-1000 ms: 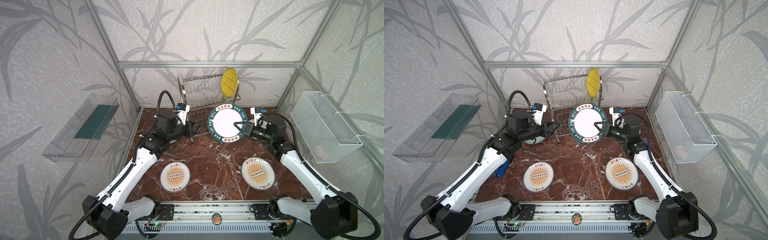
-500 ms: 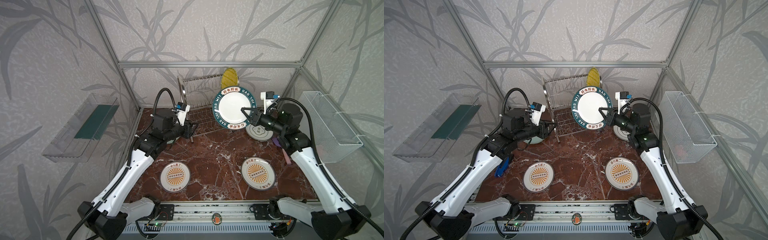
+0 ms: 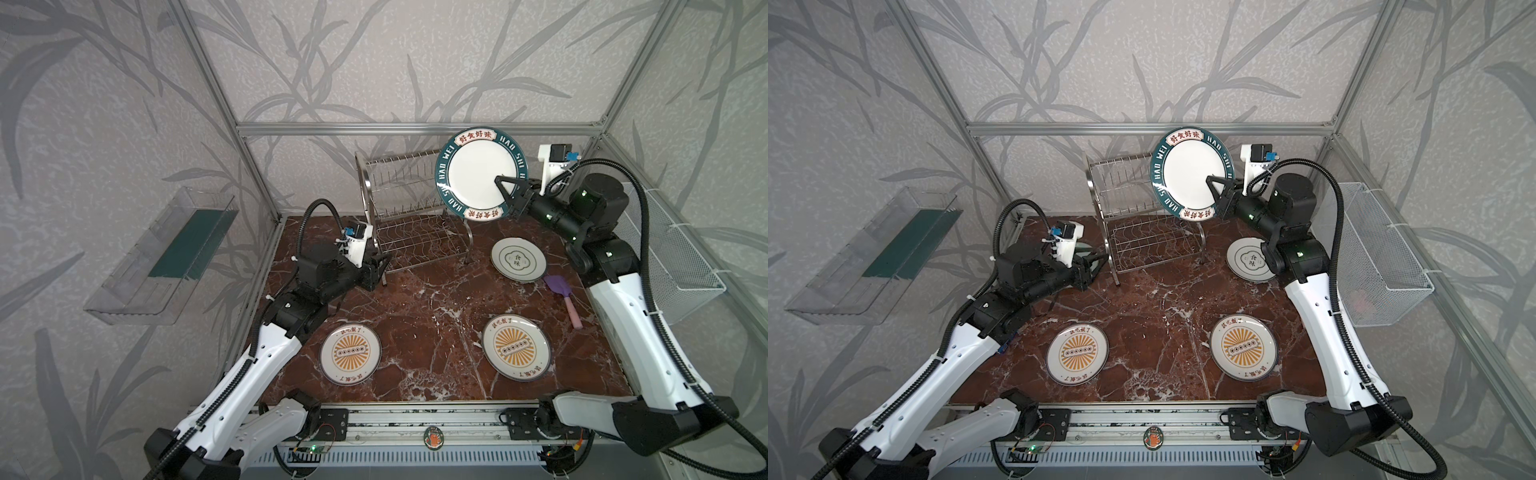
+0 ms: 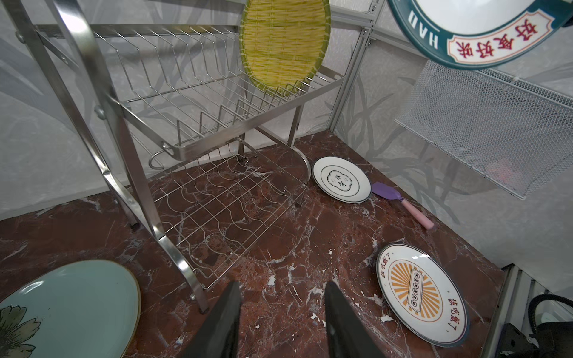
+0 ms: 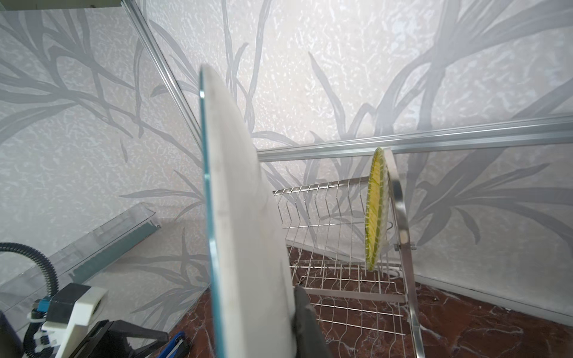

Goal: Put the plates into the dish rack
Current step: 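Open and withdraw the left gripper while the right gripper raises the plate, then lower the green-rimmed plate into the upper tier beside the yellow tray with the right gripper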

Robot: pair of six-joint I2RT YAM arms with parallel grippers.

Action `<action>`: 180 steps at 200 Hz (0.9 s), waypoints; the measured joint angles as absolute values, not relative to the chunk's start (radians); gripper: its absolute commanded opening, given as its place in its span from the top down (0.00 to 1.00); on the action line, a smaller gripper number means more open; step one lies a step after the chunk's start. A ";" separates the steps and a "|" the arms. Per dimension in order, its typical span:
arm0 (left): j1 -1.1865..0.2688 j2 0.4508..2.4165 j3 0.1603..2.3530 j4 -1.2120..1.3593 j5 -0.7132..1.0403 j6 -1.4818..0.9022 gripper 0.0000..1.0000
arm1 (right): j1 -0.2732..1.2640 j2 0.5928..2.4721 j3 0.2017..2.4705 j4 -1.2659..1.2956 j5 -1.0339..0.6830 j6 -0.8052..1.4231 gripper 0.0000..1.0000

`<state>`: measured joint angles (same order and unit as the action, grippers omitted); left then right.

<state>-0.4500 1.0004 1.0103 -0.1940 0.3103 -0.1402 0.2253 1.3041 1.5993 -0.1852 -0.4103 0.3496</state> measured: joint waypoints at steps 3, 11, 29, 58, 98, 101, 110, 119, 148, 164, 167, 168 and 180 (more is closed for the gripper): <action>-0.450 1.000 1.008 -0.190 0.310 -0.139 0.57 | 0.225 1.309 1.607 -0.188 -0.406 0.348 1.00; -0.450 0.999 1.001 -0.176 0.310 -0.138 0.57 | 0.225 1.323 1.627 -0.194 -0.393 0.340 1.00; -0.450 0.999 0.989 -0.153 0.310 -0.134 0.57 | 0.226 1.356 1.673 -0.205 -0.363 0.323 1.00; -0.450 0.999 0.973 -0.124 0.311 -0.132 0.57 | 0.239 1.417 1.763 -0.232 -0.295 0.283 1.00; -0.450 0.983 0.941 -0.104 0.310 -0.131 0.57 | 0.293 1.521 1.911 -0.266 -0.193 0.212 1.00; -0.450 0.982 0.939 -0.103 0.309 -0.131 0.57 | 0.299 1.528 1.920 -0.269 -0.184 0.205 1.00; -0.450 0.976 0.936 -0.101 0.307 -0.130 0.57 | 0.315 1.549 1.945 -0.276 -0.160 0.191 1.00; -0.450 0.970 0.931 -0.097 0.305 -0.130 0.57 | 0.331 1.569 1.965 -0.279 -0.135 0.177 1.00; -0.450 0.955 0.923 -0.094 0.293 -0.126 0.57 | 0.373 1.618 2.000 -0.283 -0.057 0.140 1.00; -0.450 0.950 0.917 -0.087 0.288 -0.125 0.57 | 0.395 1.644 2.009 -0.282 -0.014 0.126 1.00; -0.450 0.950 0.916 -0.085 0.288 -0.125 0.57 | 0.397 1.648 2.011 -0.283 -0.006 0.125 1.00; -0.450 0.950 0.915 -0.084 0.288 -0.125 0.57 | 0.398 1.650 2.012 -0.283 -0.004 0.123 1.00; -0.450 0.950 0.913 -0.081 0.288 -0.126 0.57 | 0.414 1.673 2.019 -0.282 0.036 0.109 1.00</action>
